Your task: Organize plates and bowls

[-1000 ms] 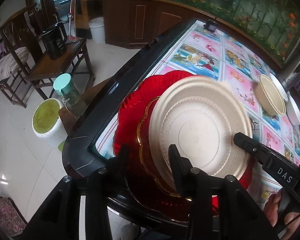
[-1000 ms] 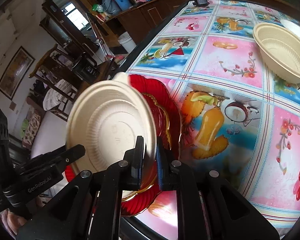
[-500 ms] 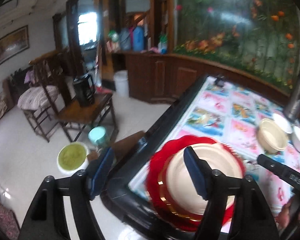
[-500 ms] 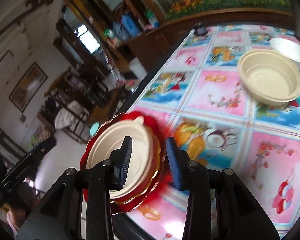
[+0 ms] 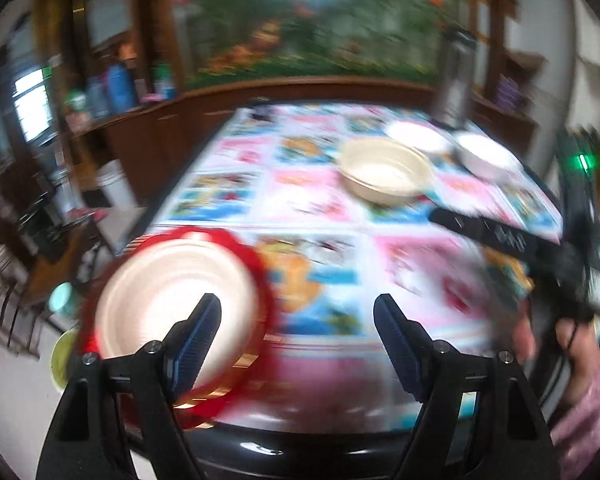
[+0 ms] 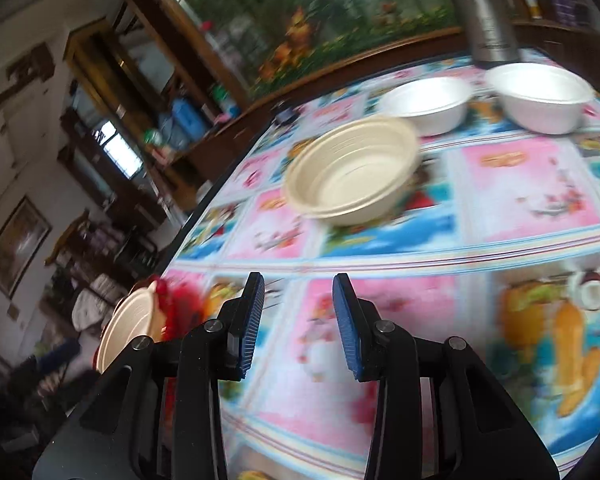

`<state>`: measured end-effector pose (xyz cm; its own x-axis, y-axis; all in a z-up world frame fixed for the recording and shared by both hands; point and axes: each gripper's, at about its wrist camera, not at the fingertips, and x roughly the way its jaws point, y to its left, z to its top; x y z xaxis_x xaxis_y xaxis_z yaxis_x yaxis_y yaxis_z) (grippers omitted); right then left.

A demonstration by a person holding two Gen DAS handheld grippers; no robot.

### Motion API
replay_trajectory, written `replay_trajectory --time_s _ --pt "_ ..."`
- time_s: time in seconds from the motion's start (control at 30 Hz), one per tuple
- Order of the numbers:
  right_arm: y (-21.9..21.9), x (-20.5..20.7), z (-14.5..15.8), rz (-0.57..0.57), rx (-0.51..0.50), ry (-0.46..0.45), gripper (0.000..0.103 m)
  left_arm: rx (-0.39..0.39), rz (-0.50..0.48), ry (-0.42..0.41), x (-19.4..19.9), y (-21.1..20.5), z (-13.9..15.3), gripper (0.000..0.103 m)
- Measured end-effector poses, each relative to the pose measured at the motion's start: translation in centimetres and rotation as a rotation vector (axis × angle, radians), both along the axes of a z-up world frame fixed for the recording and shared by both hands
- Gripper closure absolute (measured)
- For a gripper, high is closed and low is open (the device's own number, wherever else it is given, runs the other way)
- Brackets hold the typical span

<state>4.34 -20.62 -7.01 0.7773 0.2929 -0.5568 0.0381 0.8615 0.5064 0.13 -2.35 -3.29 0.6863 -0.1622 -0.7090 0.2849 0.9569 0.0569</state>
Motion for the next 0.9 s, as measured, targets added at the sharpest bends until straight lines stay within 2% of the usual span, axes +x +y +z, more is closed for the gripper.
replay_trajectory --time_s 0.1,0.3,0.5,0.67,0.9 --pt "-2.3 -0.5 0.0 -0.036 0.024 0.007 0.067 0.024 -0.054 0.033 0.0 -2.2 -0.6 0.024" --pt "-5.6 -1.0 -0.4 -0.082 0.049 0.034 0.067 0.026 -0.091 0.072 1.4 -4.7 -1.4 0.024" --pt "-9.3 -0.6 -0.5 -0.138 0.072 0.108 0.068 0.022 -0.133 0.103 2.3 -7.7 -2.3 0.024" --pt "-12.1 1.6 0.4 -0.187 0.090 0.170 0.068 0.034 -0.173 0.113 2.1 -9.0 -2.9 0.024" --pt "-15.4 6.7 0.6 -0.255 0.220 0.219 0.064 0.024 -0.174 0.138 2.6 -8.6 -3.4 0.024"
